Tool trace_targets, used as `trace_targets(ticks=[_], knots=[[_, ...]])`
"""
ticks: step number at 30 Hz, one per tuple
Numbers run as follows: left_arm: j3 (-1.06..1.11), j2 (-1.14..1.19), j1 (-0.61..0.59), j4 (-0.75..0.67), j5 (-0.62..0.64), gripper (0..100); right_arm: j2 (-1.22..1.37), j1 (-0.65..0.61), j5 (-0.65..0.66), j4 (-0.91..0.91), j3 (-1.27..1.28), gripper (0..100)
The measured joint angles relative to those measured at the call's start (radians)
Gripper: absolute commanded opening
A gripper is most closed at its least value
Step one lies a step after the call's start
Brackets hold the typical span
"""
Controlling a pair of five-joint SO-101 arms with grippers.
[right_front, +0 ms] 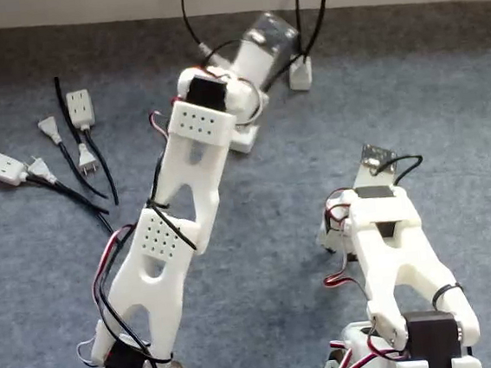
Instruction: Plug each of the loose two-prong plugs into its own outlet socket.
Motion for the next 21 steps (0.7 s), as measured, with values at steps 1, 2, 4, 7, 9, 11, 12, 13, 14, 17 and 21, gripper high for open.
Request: trace_targets(ticks=[1, 2, 4, 7, 9, 11, 12, 13, 14, 17, 21], knots=[[0.014, 0.0, -0.011, -0.021, 0.061, 28, 0.0, 0.0, 0.0, 0.0, 0.0, 10.1], [0.029, 0.002, -0.02, -0.049, 0.114, 28, 0.0, 0.0, 0.0, 0.0, 0.0, 10.1], [0.058, 0.032, -0.037, -0.106, 0.17, 28, 0.0, 0.0, 0.0, 0.0, 0.0, 10.1], [0.083, 0.109, -0.046, -0.183, 0.195, 28, 0.0, 0.0, 0.0, 0.0, 0.0, 10.1], [0.084, 0.153, -0.048, -0.21, 0.198, 28, 0.0, 0.0, 0.0, 0.0, 0.0, 10.1], [0.084, 0.189, -0.048, -0.227, 0.203, 28, 0.0, 0.0, 0.0, 0.0, 0.0, 10.1], [0.084, 0.201, -0.048, -0.236, 0.203, 28, 0.0, 0.0, 0.0, 0.0, 0.0, 10.1], [0.084, 0.213, -0.048, -0.241, 0.207, 28, 0.0, 0.0, 0.0, 0.0, 0.0, 10.1], [0.084, 0.222, -0.046, -0.244, 0.207, 28, 0.0, 0.0, 0.0, 0.0, 0.0, 10.1], [0.084, 0.23, -0.046, -0.247, 0.207, 25, 0.0, 0.0, 0.0, 0.0, 0.0, 10.1], [0.087, 0.23, -0.029, -0.247, 0.207, 16, 0.0, 0.0, 0.0, -0.003, 0.0, 10.1]])
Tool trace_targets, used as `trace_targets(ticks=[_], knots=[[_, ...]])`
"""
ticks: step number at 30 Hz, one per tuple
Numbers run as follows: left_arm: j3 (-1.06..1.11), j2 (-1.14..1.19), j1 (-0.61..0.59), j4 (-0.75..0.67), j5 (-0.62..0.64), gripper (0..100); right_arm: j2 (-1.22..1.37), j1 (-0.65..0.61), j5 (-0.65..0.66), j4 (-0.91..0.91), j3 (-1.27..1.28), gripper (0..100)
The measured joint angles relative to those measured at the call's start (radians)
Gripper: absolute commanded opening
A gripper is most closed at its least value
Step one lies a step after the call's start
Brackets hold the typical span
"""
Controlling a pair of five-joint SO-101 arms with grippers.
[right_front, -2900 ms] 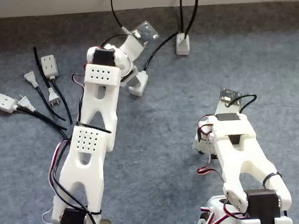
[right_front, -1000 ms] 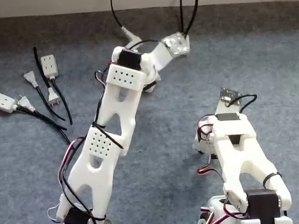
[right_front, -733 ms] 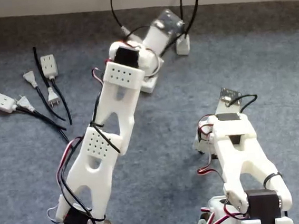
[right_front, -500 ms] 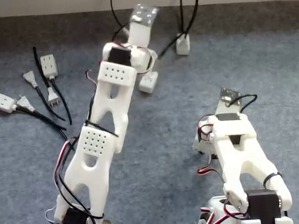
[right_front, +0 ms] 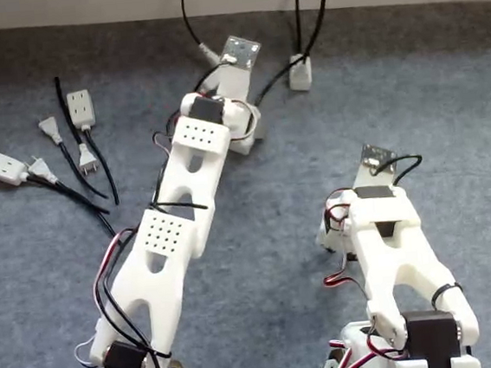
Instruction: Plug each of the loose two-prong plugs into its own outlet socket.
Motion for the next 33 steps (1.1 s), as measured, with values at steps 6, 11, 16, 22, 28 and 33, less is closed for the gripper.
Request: trace_targets(ticks=[6, 11, 16, 22, 28, 33], knots=[[-0.003, -0.002, 0.029, 0.078, 0.002, 1, 0.0, 0.0, 0.0, 0.0, 0.0, 10.1], [-0.075, -0.003, 0.028, 0.252, 0.002, 4, 0.0, 0.0, 0.0, 0.0, 0.0, 10.1], [-0.063, -0.034, 0.02, 0.411, -0.06, 4, 0.0, 0.0, 0.0, 0.0, 0.0, 10.1], [0.193, -0.199, -0.028, 0.433, -0.1, 0, 0.0, 0.0, 0.0, 0.0, 0.0, 10.1], [0.614, -0.509, -0.032, 0.433, -0.137, 1, 0.0, 0.0, 0.0, 0.0, 0.0, 10.1], [0.962, -0.821, -0.031, 0.433, -0.138, 1, 0.0, 0.0, 0.0, 0.0, 0.0, 10.1]])
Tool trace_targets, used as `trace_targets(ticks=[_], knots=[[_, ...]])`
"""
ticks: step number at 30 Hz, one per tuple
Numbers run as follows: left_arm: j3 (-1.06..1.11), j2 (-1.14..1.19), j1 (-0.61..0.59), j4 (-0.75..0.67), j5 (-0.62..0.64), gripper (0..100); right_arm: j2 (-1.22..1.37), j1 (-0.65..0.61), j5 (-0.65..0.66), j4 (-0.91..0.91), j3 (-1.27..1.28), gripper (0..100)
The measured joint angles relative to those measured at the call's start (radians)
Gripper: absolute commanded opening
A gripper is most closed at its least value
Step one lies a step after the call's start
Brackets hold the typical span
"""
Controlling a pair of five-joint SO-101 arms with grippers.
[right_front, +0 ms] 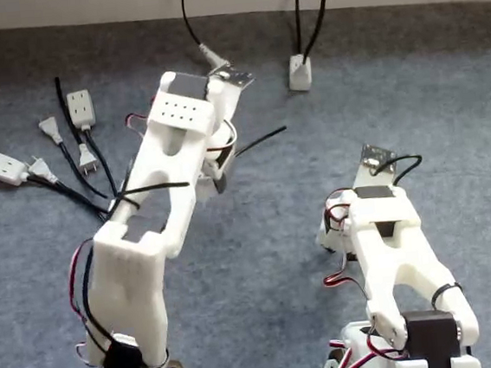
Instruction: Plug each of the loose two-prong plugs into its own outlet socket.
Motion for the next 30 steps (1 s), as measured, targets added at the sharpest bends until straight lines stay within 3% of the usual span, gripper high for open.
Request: trace_targets(ticks=[9, 16, 25, 30], knots=[[0.535, -0.353, -0.006, -0.023, -0.081, 1, 0.0, 0.0, 0.0, 0.0, 0.0, 10.1], [0.856, -0.433, -0.124, -0.275, -0.11, 1, 0.0, 0.0, 0.0, 0.0, 0.0, 10.1], [1.062, -0.456, -0.123, -0.545, -0.112, 1, 0.0, 0.0, 0.0, 0.0, 0.0, 10.2], [1.068, -0.465, -0.117, -0.603, -0.112, 15, 0.0, 0.0, 0.0, 0.0, 0.0, 10.4]])
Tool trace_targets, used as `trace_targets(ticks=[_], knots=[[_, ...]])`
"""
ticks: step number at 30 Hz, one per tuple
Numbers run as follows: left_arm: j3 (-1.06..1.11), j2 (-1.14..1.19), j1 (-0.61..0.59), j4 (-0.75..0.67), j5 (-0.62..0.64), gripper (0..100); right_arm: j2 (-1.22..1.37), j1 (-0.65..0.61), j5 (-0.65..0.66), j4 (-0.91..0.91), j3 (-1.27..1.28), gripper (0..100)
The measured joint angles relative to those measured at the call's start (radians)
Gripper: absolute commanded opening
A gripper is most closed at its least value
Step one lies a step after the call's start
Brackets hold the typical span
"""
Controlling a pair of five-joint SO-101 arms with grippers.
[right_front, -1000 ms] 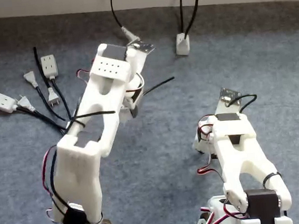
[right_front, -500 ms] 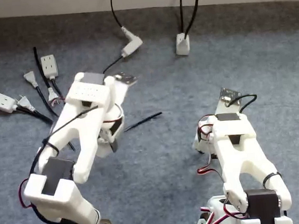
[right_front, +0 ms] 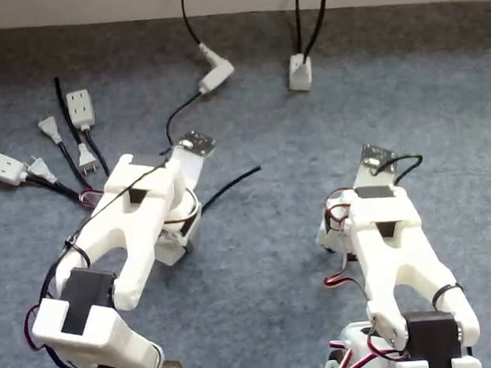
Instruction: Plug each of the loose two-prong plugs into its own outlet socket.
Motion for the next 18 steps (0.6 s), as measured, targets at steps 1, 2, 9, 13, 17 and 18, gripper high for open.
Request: trace_targets(ticks=[1, 2, 9, 13, 17, 18], knots=[[-0.003, -0.003, 0.0, -0.003, 0.0, 18, 0.0, 0.0, 0.0, 0.0, 0.0, 10.4], [-0.005, -0.009, 0.0, -0.006, 0.0, 20, 0.0, 0.0, 0.0, 0.0, 0.0, 10.4], [-0.005, -0.163, 0.025, 0.012, 0.003, 30, 0.0, 0.0, 0.048, 0.0, 0.0, 10.4], [-0.005, -0.295, 0.055, 0.06, 0.0, 33, 0.0, 0.0, 0.054, 0.0, 0.0, 10.4], [0.0, -0.376, 0.054, 0.071, 0.002, 33, 0.0, 0.0, 0.054, 0.0, 0.0, 10.4], [0.009, -0.382, 0.052, 0.071, -0.006, 33, 0.0, 0.0, 0.054, 0.0, 0.0, 10.4]])
